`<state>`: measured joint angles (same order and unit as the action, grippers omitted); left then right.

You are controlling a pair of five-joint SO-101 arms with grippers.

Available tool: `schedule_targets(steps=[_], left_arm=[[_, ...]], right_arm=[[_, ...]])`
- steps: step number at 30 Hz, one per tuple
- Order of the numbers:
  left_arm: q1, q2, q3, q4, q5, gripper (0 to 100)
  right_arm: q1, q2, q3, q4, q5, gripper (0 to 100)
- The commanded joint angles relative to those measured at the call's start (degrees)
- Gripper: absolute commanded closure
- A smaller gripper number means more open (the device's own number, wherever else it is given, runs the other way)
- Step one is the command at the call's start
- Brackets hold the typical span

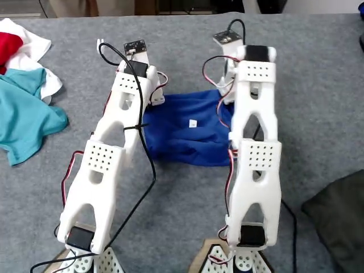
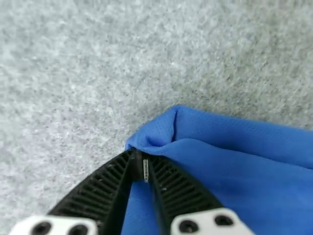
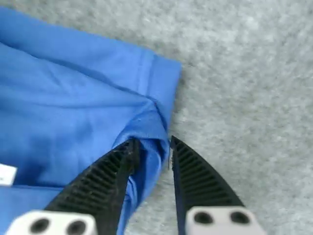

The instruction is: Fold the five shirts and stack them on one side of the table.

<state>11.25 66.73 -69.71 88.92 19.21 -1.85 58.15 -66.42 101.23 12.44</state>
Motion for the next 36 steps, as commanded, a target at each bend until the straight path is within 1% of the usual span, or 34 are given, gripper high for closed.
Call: schedule_targets(steps=[1, 6, 11, 14, 18, 24, 36], left_arm=[[-1.0, 0.1, -1.0, -1.3, -0.6, 98], [-1.0, 0.1, -1.0, -1.3, -0.6, 98], [-1.0, 0.1, -1.0, -1.3, -0.6, 98], [-1.0, 0.1, -1.0, -1.3, -0.6, 98], [-1.0, 0.1, -1.0, -1.3, -0.6, 98], [-1.0, 0.1, -1.0, -1.3, -0.6, 98], [-1.0, 0.1, -1.0, -1.2, -0.6, 98]], right_arm=[[-0.6, -6.0, 0.2, 1.0, -1.8, 87.1], [-0.4, -6.4, -0.2, 1.1, -2.6, 87.1], [-0.4, -11.9, 0.3, 1.1, -2.7, 87.1], [-0.4, -15.4, 3.9, 1.1, -3.6, 87.1], [-0.6, -16.5, 10.2, -0.3, -3.8, 87.1], [-0.5, -13.5, 14.2, -4.5, -6.8, 87.1], [-0.1, -2.9, 5.5, -2.8, -8.3, 87.1]])
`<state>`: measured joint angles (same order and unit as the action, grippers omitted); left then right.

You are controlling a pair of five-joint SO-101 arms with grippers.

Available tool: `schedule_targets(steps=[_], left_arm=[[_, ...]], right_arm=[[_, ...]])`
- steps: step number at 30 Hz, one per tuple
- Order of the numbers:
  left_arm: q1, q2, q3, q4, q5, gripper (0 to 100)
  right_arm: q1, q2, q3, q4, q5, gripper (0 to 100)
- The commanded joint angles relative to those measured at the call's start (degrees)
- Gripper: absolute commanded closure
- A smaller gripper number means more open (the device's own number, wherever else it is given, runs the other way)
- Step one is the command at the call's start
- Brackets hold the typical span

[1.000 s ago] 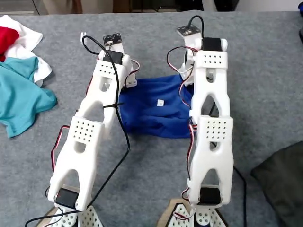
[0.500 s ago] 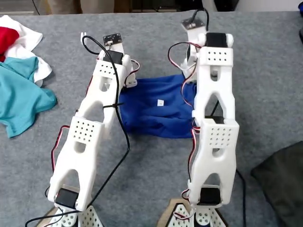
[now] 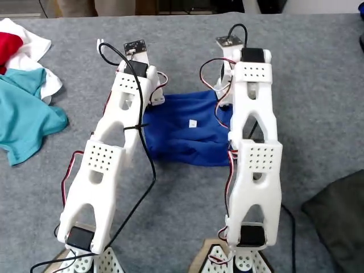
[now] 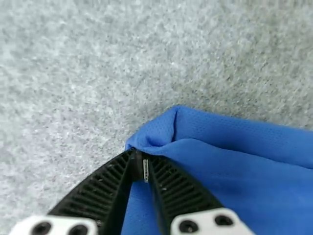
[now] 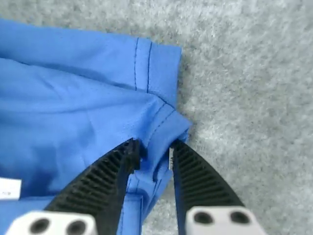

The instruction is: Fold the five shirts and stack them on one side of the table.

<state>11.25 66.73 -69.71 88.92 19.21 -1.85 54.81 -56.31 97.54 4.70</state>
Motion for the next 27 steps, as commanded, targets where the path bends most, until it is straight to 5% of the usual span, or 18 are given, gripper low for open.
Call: schedule_targets(steps=[1, 8, 12, 27], left_arm=[[-1.0, 0.1, -1.0, -1.2, -0.6, 98], [-1.0, 0.1, -1.0, -1.2, -0.6, 98], [-1.0, 0.1, -1.0, -1.2, -0.6, 98], [-1.1, 0.1, -0.9, -1.0, -0.6, 98]], right_arm=[[-0.1, 0.8, -5.1, 1.0, -0.4, 87.1], [-0.4, 2.9, -6.3, 1.1, -0.1, 88.5], [-0.4, 2.9, -6.3, 1.0, -0.1, 99.6], [0.0, 2.8, -23.3, 4.6, 2.1, 99.4]])
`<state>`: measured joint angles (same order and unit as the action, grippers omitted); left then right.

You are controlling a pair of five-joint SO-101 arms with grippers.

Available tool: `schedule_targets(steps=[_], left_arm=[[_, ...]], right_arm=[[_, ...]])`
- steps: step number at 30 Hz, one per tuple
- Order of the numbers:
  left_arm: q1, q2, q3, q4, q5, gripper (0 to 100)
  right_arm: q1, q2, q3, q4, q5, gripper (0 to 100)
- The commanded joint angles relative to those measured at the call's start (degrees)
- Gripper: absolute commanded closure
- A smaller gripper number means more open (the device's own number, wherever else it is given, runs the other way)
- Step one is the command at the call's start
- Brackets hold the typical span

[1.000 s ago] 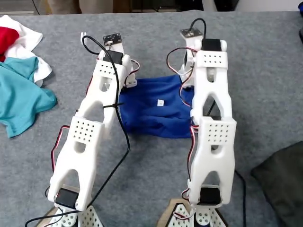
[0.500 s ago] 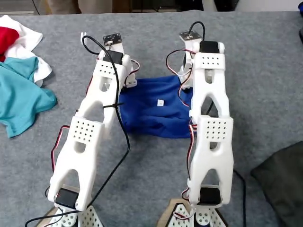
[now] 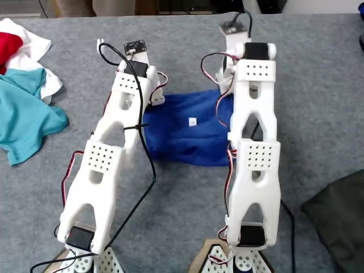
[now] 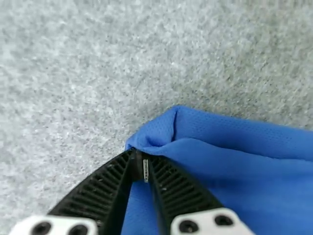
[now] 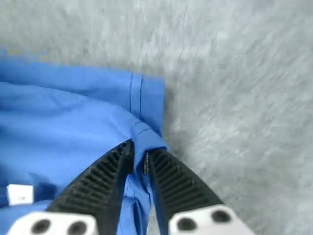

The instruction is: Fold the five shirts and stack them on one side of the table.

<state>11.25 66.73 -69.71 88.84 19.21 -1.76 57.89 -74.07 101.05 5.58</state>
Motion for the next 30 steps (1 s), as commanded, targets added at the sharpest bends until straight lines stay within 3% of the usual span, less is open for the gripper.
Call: schedule_targets(steps=[1, 13, 22, 26, 30], left_arm=[[-1.1, 0.1, -0.9, -0.9, -0.5, 98], [-1.1, 0.1, -0.9, -0.8, -0.5, 98], [-1.1, 0.1, -1.0, -1.1, -0.5, 98], [-1.1, -0.3, -1.0, -0.2, -0.5, 98], [0.3, -1.9, -7.2, 8.1, -0.6, 97]], right_arm=[[-0.1, -0.1, -6.1, 1.1, 1.5, 99.4], [-0.2, 0.0, -5.8, -1.1, 4.0, 99.3], [-0.1, -3.5, -7.5, 1.4, 4.9, 82.1], [-0.5, -12.7, -0.7, 1.4, 6.8, 82.1], [-0.6, -24.6, 13.5, 1.4, 7.2, 82.2]])
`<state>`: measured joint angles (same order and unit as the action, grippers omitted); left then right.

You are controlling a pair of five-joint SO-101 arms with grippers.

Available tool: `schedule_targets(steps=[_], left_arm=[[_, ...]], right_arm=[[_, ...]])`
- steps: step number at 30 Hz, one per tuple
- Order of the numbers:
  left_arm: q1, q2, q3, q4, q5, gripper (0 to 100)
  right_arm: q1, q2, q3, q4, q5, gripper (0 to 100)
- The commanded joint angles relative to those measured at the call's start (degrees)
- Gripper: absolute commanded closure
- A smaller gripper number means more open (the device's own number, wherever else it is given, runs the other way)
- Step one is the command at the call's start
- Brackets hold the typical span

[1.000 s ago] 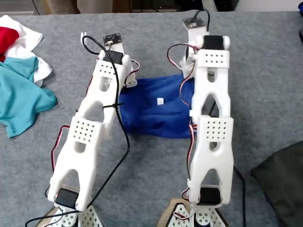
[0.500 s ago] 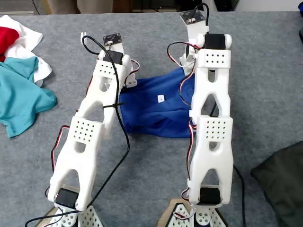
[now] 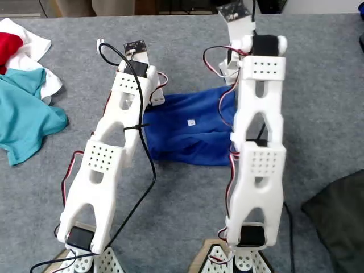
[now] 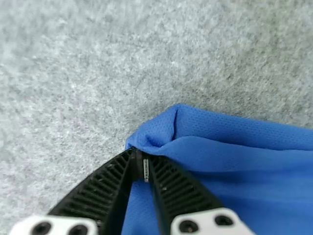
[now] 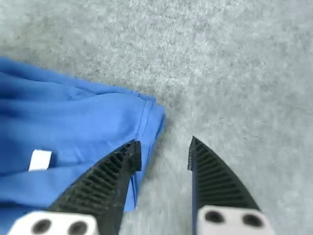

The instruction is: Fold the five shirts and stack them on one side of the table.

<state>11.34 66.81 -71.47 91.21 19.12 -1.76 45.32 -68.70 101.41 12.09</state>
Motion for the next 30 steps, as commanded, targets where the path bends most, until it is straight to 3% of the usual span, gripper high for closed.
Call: schedule_targets(steps=[1, 6, 17, 25, 30], left_arm=[[0.5, -2.3, -8.3, 7.9, -0.5, 96], [2.2, -6.0, -14.4, 9.7, -0.4, 92], [5.5, -22.8, 4.8, 9.7, -0.4, 92], [-1.9, -36.8, 24.4, 9.7, -0.4, 92], [-8.4, -44.6, 33.1, 9.7, -2.5, 92]], right_arm=[[-0.6, -14.9, 12.0, 1.1, 0.7, 83.2], [-0.7, -26.7, 29.5, 0.7, 4.4, 99.7], [-8.7, -35.3, 53.1, -1.7, 8.0, 99.4], [-11.3, -35.3, 63.9, -13.1, 7.6, 99.4], [-11.6, -35.2, 69.2, -14.5, 8.1, 99.4]])
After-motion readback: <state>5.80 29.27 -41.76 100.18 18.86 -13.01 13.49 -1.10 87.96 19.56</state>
